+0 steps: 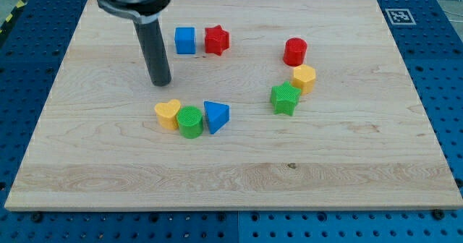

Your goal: Place the blue triangle and the green star in a diagonal line

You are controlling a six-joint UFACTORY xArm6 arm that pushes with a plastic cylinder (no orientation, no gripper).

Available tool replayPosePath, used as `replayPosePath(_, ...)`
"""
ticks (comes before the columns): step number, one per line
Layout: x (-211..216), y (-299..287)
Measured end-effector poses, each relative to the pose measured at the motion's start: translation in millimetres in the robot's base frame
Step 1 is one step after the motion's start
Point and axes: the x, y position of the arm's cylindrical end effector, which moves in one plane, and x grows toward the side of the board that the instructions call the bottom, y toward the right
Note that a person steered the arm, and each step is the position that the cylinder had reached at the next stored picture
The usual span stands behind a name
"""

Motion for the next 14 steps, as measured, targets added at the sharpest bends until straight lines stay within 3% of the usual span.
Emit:
replayPosePath(1,26.8,21.7)
replayPosePath(4,35.1,80.6)
replayPosePath(8,104.8,143.5)
replayPosePath(11,104.6,218.7)
replayPosePath(14,80.9,220.6)
